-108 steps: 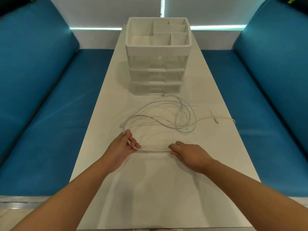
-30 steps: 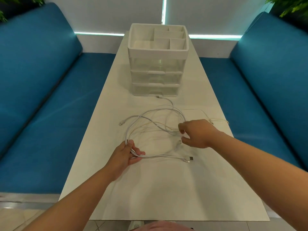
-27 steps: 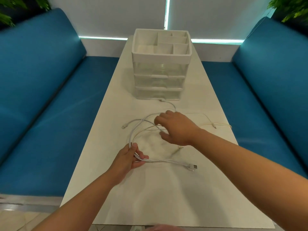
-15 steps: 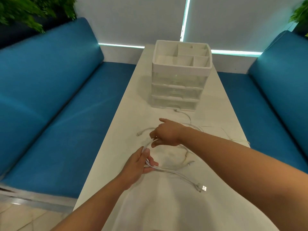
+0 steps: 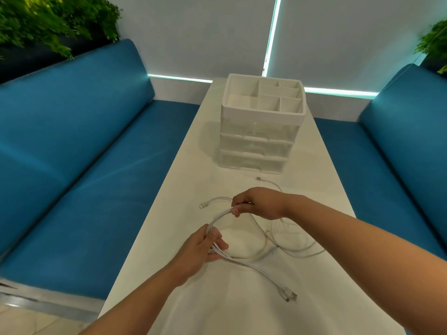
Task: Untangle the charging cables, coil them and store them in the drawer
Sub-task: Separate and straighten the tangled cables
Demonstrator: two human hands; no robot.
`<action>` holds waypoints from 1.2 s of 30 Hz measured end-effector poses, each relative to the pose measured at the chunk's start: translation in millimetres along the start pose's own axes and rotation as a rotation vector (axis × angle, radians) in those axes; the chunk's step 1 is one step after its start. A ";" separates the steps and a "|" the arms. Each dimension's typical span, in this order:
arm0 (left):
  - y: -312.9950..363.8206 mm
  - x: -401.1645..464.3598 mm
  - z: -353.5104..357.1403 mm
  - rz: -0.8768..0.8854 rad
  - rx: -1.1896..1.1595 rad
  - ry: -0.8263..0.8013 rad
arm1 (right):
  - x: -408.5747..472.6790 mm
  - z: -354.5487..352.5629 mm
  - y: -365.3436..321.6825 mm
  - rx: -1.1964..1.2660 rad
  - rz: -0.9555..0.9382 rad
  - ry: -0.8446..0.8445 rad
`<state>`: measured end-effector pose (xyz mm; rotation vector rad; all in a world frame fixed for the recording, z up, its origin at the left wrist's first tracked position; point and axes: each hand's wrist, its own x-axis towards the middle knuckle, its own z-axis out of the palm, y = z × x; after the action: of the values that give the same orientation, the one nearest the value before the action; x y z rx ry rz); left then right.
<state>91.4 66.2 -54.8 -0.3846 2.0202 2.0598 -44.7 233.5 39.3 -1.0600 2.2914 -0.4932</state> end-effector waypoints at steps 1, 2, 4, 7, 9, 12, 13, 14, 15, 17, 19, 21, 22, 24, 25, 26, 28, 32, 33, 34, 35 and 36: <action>2.0 1.2 -2.2 0.002 0.038 -0.010 | -0.6 -2.3 -1.4 -0.023 -0.007 0.005; 5.4 2.6 -5.3 0.010 0.090 -0.014 | -1.9 -4.8 -3.8 -0.052 -0.012 0.002; 17.5 8.2 -11.0 0.066 0.264 0.038 | -3.1 -6.7 -8.7 -0.143 -0.012 -0.015; 52.9 19.2 -4.0 0.219 0.489 0.042 | 0.7 -4.8 -15.9 -0.282 -0.009 -0.012; 74.3 26.6 9.8 0.192 0.478 -0.044 | 3.4 -4.5 -19.5 -0.345 -0.016 0.015; 87.8 30.3 22.8 0.152 0.474 -0.047 | -1.0 -3.2 -21.2 -0.367 -0.045 0.057; 88.5 30.2 23.1 0.160 0.473 -0.030 | -4.6 -1.3 -20.2 -0.371 -0.052 0.070; 88.4 29.4 22.3 0.172 0.479 -0.014 | -9.6 0.3 -17.8 -0.377 -0.046 0.082; 85.8 29.3 20.0 0.180 0.490 0.003 | -15.2 0.8 -12.4 -0.385 -0.013 0.100; 78.2 29.9 13.0 0.150 0.492 0.038 | -30.0 -6.3 3.9 -0.435 0.101 0.138; 71.9 31.4 6.5 0.141 0.469 0.062 | -44.8 -19.5 22.5 -0.442 0.172 0.143; 73.6 32.4 6.2 0.190 0.416 0.076 | -53.8 -26.9 33.8 -0.228 0.175 0.135; 76.8 34.0 7.1 0.218 0.379 0.088 | -55.9 -28.2 34.6 -0.048 0.160 0.153; 84.5 37.5 7.3 0.242 0.309 0.116 | -58.3 -30.0 30.8 0.309 0.112 0.213; 87.3 39.3 5.6 0.252 0.280 0.124 | -59.3 -31.9 28.3 0.414 0.092 0.239; 89.8 40.3 3.5 0.254 0.256 0.128 | -60.3 -34.5 26.5 0.449 0.082 0.253; 93.2 41.4 -1.2 0.248 0.248 0.135 | -62.1 -39.6 26.6 0.313 0.086 0.276; 88.5 41.7 -4.5 0.220 0.233 0.144 | -60.4 -40.8 35.0 -0.242 0.215 0.339; 85.8 41.7 -6.1 0.207 0.205 0.151 | -58.9 -39.9 35.7 -0.286 0.228 0.350; 83.3 41.8 -8.1 0.194 0.173 0.164 | -57.4 -39.3 35.5 -0.238 0.223 0.360; 80.8 41.2 -10.7 0.185 0.143 0.179 | -56.6 -39.1 33.3 -0.117 0.205 0.367; 78.9 40.5 -13.0 0.178 0.112 0.193 | -55.5 -39.5 32.2 0.001 0.179 0.368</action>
<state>26.7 50.7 5.2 -0.4097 2.3494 2.0677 -58.4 300.4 71.2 -0.8034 2.6749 -0.6600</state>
